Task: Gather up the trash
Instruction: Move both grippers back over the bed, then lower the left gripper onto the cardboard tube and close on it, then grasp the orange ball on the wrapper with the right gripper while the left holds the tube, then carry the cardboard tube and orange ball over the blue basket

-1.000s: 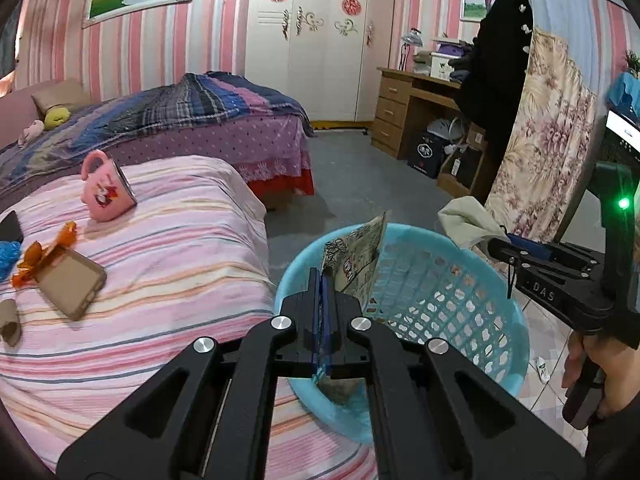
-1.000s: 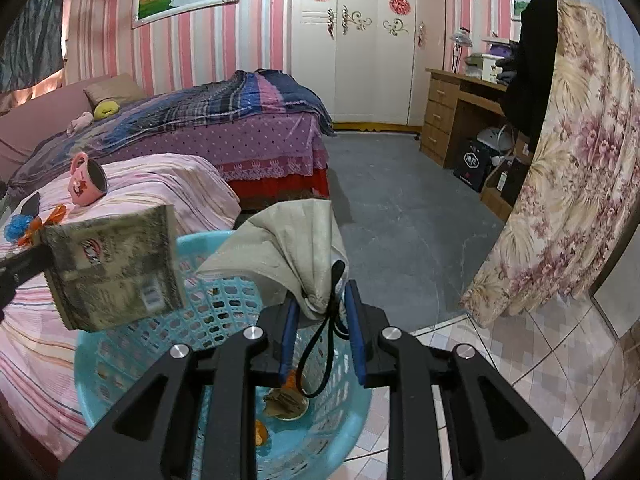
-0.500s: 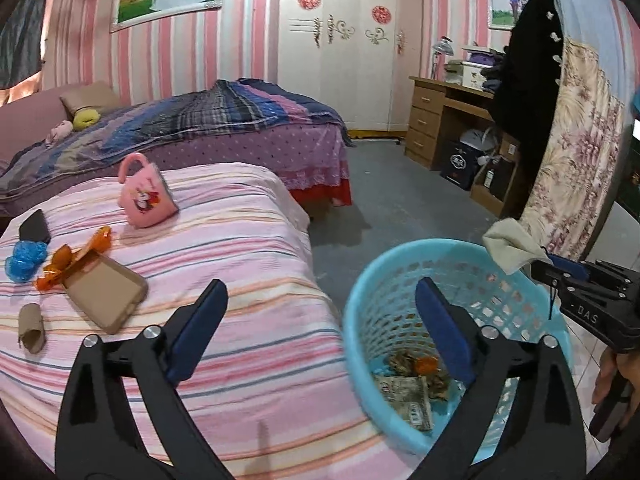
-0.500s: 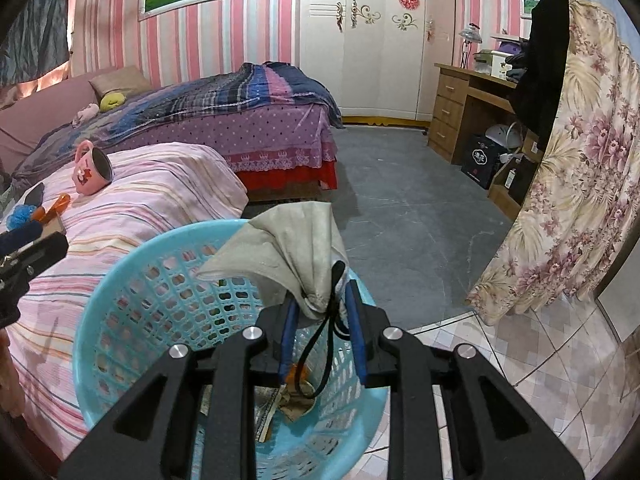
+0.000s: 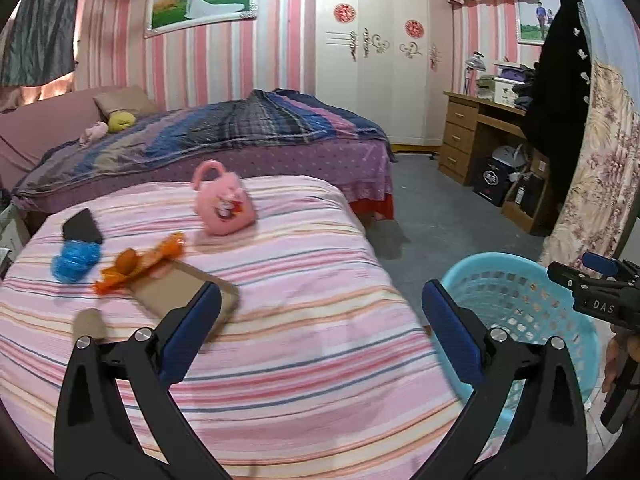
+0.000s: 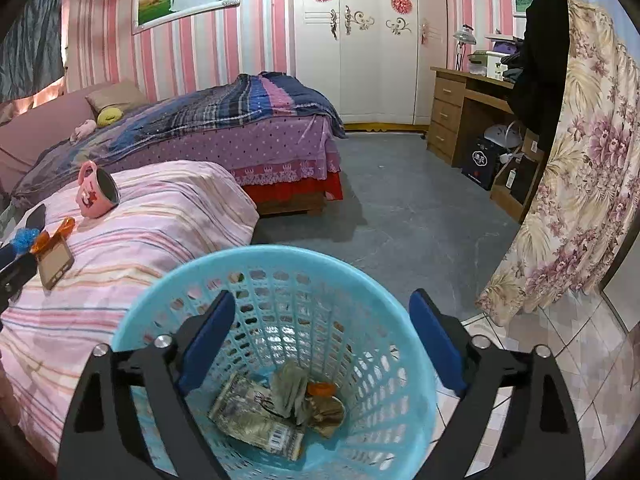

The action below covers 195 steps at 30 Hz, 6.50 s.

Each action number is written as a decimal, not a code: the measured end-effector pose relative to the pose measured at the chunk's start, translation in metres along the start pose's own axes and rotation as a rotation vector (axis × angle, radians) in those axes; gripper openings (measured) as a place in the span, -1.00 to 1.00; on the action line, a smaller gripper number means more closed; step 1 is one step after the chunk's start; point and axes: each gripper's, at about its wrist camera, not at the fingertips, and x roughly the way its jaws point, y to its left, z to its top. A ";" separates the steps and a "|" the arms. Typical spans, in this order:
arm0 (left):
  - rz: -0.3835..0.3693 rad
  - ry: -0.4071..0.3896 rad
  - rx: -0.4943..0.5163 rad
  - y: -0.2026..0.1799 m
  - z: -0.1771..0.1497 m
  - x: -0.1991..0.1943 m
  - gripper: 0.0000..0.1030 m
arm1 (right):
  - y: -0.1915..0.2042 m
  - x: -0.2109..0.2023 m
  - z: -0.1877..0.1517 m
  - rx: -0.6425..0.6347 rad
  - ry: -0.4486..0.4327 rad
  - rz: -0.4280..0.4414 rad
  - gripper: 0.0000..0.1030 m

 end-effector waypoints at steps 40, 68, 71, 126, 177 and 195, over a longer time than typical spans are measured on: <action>0.223 0.158 -0.128 0.249 -0.052 0.013 0.89 | 0.245 0.025 0.013 -0.293 -0.021 0.177 0.71; 0.099 0.213 -0.103 0.239 -0.042 0.033 0.20 | 0.253 0.043 0.015 -0.287 -0.004 0.176 0.71; 0.158 0.177 -0.113 0.253 -0.039 0.023 0.20 | 0.265 0.043 0.013 -0.295 -0.010 0.190 0.71; 0.462 0.122 -0.310 0.409 -0.030 -0.005 0.20 | 0.479 0.094 0.017 -0.605 0.088 0.355 -0.37; 0.263 0.004 -0.082 0.137 -0.011 -0.036 0.20 | 0.184 -0.006 0.018 -0.293 -0.064 0.157 -0.38; -0.024 0.015 0.006 -0.045 0.002 0.005 0.20 | 0.013 -0.020 0.006 -0.072 -0.052 -0.054 -0.38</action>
